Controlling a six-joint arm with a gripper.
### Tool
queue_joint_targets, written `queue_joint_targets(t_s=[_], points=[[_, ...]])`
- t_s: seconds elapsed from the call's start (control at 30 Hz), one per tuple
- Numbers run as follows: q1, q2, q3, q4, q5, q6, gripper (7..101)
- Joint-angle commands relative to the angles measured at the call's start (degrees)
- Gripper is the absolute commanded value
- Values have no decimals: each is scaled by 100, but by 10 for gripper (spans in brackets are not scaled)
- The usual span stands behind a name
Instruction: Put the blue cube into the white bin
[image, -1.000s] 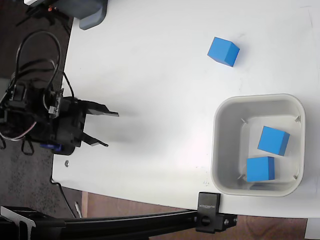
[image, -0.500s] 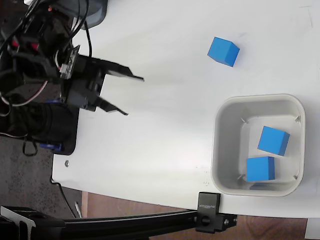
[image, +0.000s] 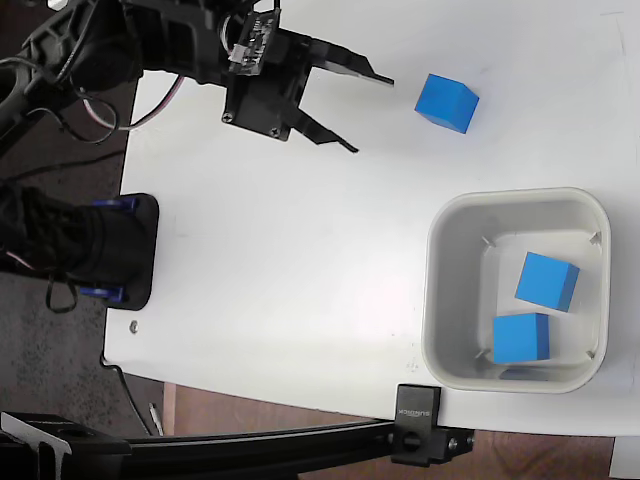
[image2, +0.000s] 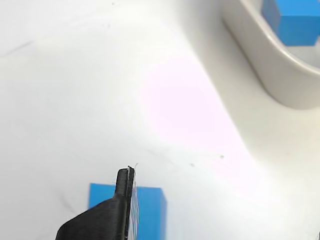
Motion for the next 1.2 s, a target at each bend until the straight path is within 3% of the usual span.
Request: queue_joint_targets(t_s=[0.03, 0.27, 0.43, 1.2], points=[[-132, -466, -1310, 413, 70, 176, 989], [-246, -1477, -2628, 1134, 105, 466, 978], [-272, -1775, -2839, 1230, 44, 580, 965], [-158, -1819, -2312, 606, -264, 510, 952]])
